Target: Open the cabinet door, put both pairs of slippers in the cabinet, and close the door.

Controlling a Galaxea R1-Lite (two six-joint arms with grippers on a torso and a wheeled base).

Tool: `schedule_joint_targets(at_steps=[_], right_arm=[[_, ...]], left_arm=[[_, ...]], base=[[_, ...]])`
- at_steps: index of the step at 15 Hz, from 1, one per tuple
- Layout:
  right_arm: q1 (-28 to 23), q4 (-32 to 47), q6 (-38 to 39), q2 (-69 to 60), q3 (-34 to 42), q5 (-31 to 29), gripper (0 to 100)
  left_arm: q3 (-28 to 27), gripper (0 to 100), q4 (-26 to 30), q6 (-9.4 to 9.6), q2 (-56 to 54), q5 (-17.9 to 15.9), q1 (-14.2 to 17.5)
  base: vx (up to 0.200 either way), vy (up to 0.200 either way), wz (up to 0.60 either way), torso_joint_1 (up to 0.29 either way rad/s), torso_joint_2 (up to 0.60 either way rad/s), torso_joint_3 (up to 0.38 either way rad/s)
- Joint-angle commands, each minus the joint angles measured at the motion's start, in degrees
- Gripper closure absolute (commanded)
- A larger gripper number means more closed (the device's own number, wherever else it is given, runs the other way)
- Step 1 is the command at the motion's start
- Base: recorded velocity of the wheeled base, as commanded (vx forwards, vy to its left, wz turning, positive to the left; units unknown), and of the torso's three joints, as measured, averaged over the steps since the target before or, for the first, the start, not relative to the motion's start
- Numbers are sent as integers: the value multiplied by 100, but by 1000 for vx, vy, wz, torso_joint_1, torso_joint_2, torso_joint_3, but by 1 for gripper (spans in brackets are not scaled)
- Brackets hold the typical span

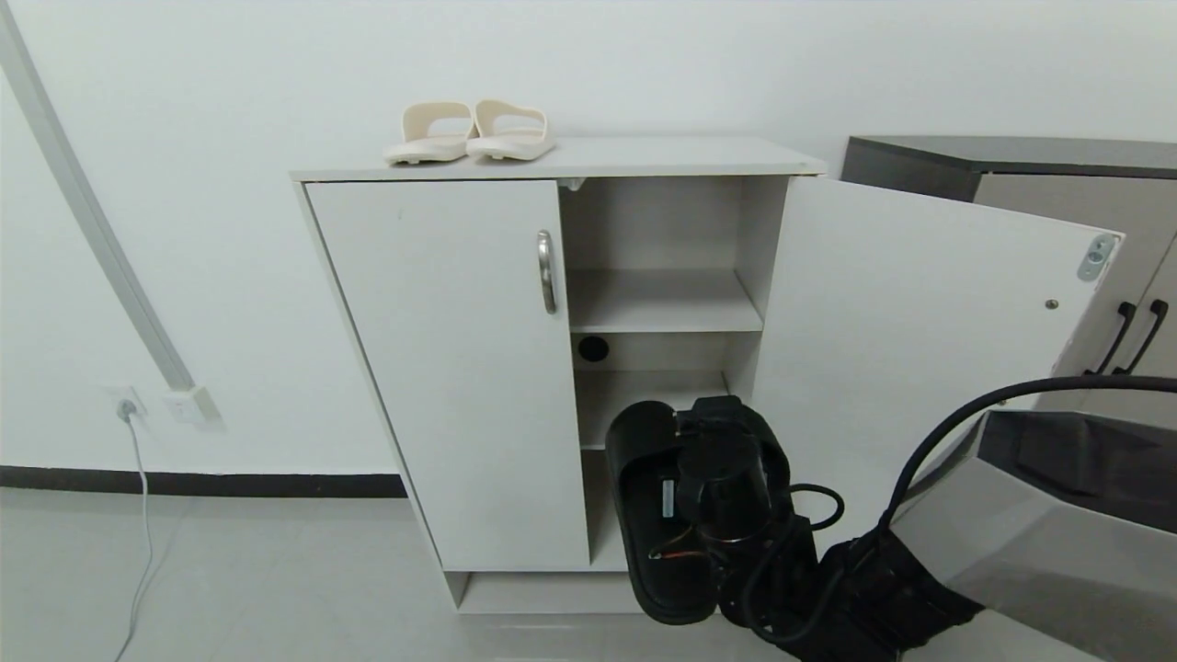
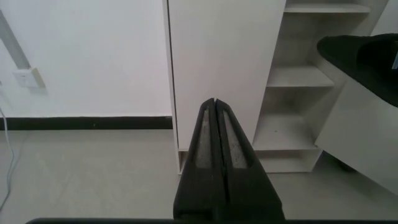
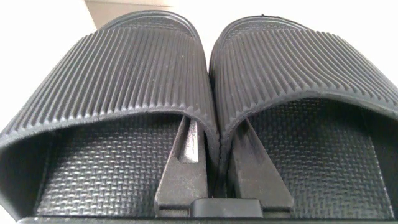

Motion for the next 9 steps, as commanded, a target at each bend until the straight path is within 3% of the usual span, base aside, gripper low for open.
schedule_joint_targets(at_steps=[1, 9], right_arm=[[48, -4, 1, 139, 18, -5, 100], [100, -215, 19, 481, 62, 179, 100]], left_arm=[[0, 100, 0, -8, 11, 2, 0], [0, 100, 0, -8, 11, -7, 0]], base=[[0, 0, 0, 0, 0, 0], [0, 0, 0, 0, 0, 0]])
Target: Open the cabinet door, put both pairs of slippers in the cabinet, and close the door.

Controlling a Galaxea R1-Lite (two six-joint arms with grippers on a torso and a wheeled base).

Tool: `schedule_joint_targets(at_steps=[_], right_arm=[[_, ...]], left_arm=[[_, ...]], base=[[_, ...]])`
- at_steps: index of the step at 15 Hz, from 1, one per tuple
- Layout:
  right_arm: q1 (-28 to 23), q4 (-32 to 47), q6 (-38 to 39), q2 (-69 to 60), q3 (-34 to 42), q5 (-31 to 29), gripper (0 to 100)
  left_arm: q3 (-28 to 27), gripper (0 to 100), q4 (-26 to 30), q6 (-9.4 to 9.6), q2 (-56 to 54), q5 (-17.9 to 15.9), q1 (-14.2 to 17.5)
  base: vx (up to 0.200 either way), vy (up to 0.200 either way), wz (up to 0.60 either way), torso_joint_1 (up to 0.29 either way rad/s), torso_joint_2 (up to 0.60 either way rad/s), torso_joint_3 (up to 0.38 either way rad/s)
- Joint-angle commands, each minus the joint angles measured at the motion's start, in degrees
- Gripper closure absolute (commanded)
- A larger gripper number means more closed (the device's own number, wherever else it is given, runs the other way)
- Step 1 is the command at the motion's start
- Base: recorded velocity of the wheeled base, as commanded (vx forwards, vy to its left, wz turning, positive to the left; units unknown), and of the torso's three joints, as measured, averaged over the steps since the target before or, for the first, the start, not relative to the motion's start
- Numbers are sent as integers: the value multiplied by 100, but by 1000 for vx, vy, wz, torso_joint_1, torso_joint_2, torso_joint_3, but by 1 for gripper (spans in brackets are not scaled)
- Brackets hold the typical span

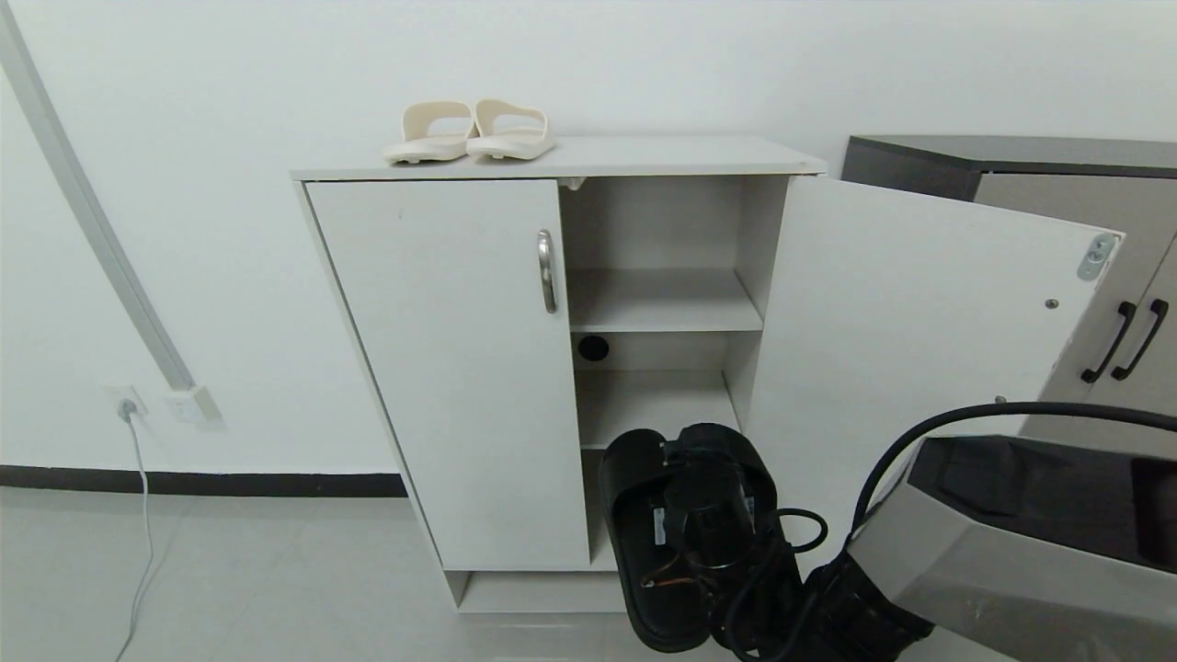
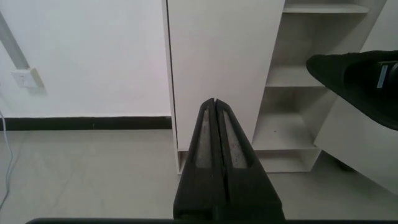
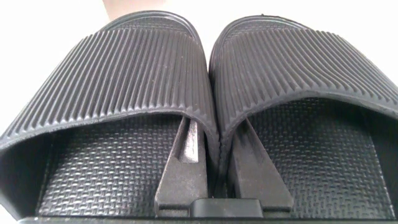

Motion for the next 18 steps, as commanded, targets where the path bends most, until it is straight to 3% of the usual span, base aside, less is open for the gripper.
schedule_joint_targets(at_steps=[1, 18], right_arm=[[-9, 0, 6, 69, 13, 6, 100], [-80, -361, -56, 913, -584, -73, 100]], left_arm=[[0, 100, 0, -2, 10, -3, 0], [0, 100, 0, 24, 10, -21, 0]], base=[[0, 0, 0, 0, 0, 0], [0, 0, 0, 4, 2, -151]])
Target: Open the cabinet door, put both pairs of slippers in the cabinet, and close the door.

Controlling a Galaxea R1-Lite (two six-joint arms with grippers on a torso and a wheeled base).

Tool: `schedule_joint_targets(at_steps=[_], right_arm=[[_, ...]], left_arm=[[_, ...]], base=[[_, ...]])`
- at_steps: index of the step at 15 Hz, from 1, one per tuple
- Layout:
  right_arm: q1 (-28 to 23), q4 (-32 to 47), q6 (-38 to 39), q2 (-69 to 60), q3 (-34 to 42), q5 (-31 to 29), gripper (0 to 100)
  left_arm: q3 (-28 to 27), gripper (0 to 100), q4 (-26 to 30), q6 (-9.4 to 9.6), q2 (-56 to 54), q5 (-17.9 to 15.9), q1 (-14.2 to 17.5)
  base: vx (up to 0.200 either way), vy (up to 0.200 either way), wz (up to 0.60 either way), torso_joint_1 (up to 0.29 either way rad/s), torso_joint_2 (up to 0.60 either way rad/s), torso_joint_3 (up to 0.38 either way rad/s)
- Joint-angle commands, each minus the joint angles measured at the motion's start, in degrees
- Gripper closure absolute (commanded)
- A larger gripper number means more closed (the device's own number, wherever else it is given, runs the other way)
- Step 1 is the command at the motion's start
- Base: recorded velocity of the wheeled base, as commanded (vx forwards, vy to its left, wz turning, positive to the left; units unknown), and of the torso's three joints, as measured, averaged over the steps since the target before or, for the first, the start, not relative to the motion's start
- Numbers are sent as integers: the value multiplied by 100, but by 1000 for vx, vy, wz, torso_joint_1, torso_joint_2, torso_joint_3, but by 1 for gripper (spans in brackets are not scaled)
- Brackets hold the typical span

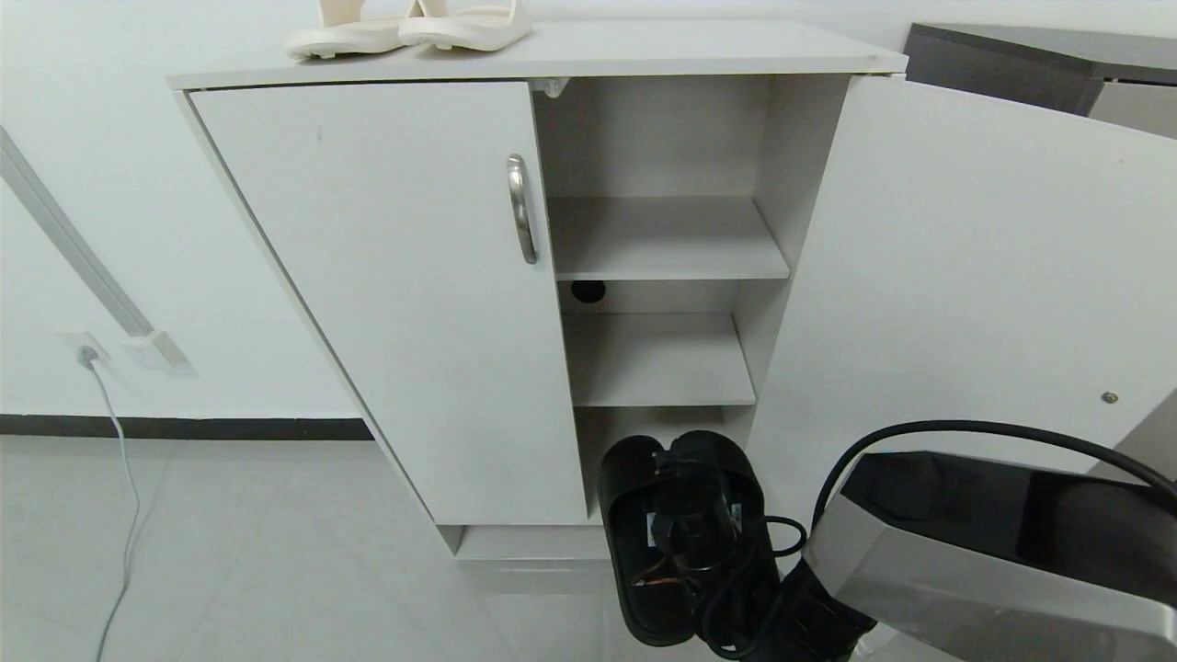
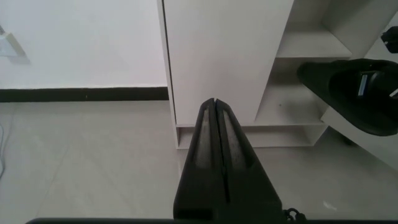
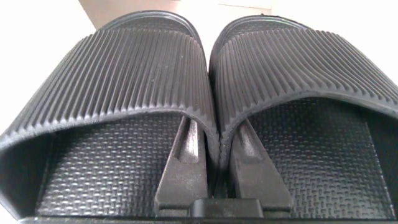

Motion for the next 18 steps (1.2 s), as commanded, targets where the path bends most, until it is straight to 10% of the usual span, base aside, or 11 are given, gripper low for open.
schedule_joint_targets(at_steps=[1, 18], right_arm=[[-16, -188, -86, 280, -148, -128, 100], [-95, -1744, -895, 605, -112, -189, 100]], left_arm=[[0, 100, 0, 0, 7, 4, 0], [0, 100, 0, -18, 7, 4, 0]], base=[[0, 0, 0, 0, 0, 0], [0, 0, 0, 0, 0, 0]])
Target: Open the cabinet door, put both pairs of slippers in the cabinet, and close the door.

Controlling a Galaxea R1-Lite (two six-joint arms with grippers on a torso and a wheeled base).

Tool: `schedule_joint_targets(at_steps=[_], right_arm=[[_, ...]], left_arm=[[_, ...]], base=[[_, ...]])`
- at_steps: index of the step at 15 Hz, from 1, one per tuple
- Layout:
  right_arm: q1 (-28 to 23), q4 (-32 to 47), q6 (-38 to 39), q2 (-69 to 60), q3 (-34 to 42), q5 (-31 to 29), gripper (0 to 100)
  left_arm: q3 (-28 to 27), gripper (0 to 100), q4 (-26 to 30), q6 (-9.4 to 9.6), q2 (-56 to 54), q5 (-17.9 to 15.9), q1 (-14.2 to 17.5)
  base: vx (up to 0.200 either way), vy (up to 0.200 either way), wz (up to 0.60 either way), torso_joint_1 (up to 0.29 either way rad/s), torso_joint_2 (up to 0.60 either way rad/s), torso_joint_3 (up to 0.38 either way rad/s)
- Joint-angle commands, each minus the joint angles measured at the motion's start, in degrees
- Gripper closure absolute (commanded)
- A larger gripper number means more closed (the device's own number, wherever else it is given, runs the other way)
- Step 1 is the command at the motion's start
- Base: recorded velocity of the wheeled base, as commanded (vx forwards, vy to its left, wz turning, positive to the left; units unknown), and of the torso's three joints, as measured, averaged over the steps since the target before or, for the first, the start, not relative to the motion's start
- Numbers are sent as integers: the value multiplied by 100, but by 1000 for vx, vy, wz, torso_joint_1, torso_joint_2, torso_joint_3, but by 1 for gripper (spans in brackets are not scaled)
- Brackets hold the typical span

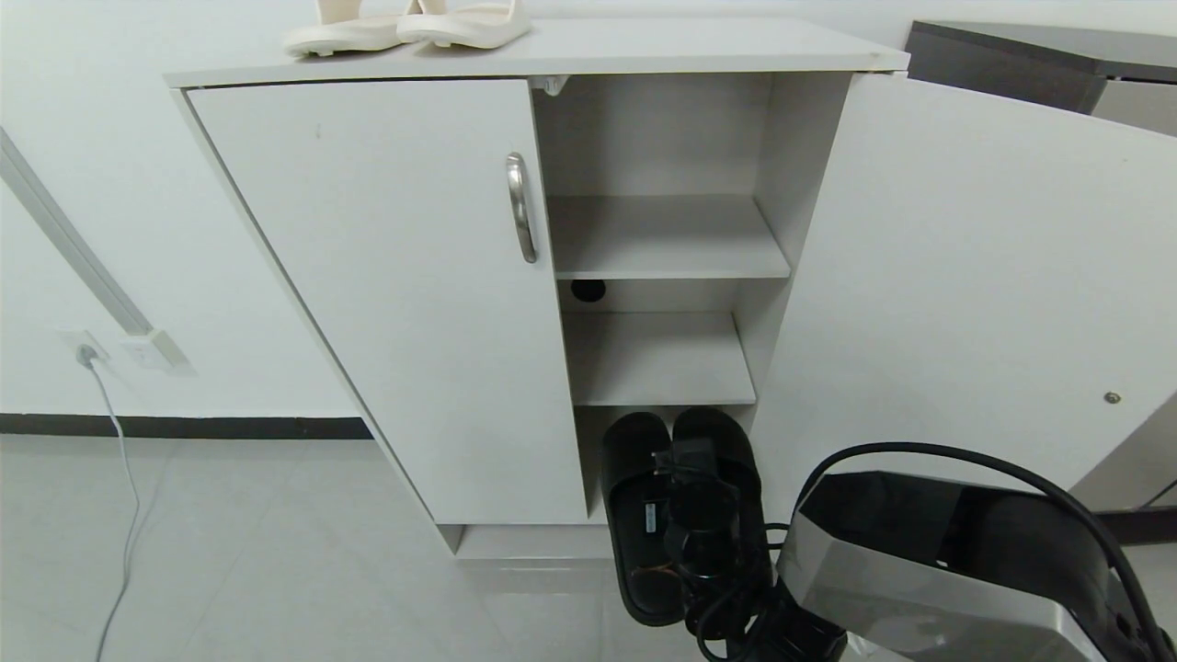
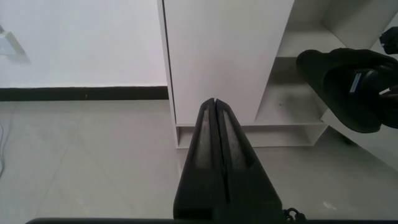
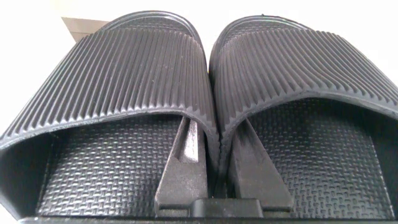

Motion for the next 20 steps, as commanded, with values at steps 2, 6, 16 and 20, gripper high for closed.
schedule_joint_targets(at_steps=[2, 6, 16, 20], right_arm=[[-1, -37, -1, 16, -12, 4, 100], [-1, -46, -1, 7, -12, 4, 100], [-10, 16, 16, 34, -170, 4, 100], [-318, 745, 52, 236, -1013, 4, 100]], left_arm=[[0, 100, 0, 2, 7, 1, 0], [0, 100, 0, -7, 7, 1, 0], [0, 100, 0, -24, 7, 36, 0], [0, 100, 0, -24, 7, 36, 0]], base=[[200, 0, 0, 0, 0, 2], [200, 0, 0, 1, 5, 2], [80, 0, 0, 2, 0, 1], [0, 0, 0, 0, 0, 0]])
